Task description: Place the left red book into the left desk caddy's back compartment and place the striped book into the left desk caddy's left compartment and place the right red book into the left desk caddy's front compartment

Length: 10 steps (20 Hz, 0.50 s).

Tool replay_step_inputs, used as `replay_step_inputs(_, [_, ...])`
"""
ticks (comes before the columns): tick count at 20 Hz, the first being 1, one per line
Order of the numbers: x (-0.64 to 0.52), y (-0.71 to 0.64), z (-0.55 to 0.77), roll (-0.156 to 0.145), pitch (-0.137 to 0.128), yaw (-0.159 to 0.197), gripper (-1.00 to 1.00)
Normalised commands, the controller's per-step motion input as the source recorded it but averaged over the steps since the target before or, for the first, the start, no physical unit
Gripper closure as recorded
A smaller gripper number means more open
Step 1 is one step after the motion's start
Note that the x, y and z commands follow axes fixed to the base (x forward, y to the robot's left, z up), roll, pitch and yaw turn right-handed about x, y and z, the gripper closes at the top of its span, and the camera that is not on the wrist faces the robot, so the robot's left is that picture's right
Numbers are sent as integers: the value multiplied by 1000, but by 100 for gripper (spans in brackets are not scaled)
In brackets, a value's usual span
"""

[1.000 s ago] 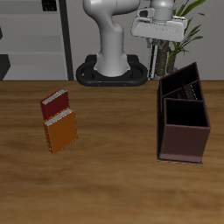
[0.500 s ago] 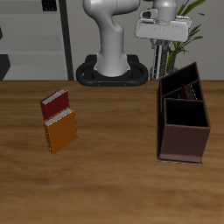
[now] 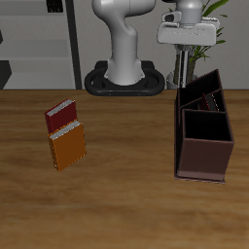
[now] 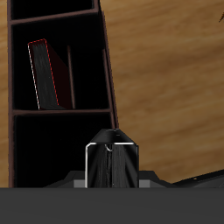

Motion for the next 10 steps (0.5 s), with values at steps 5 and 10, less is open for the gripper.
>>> replay_step_inputs(5, [27,192,-10,52,-15,1,100])
replay_step_inputs(10, [135,188,-30,36,13,-1,100])
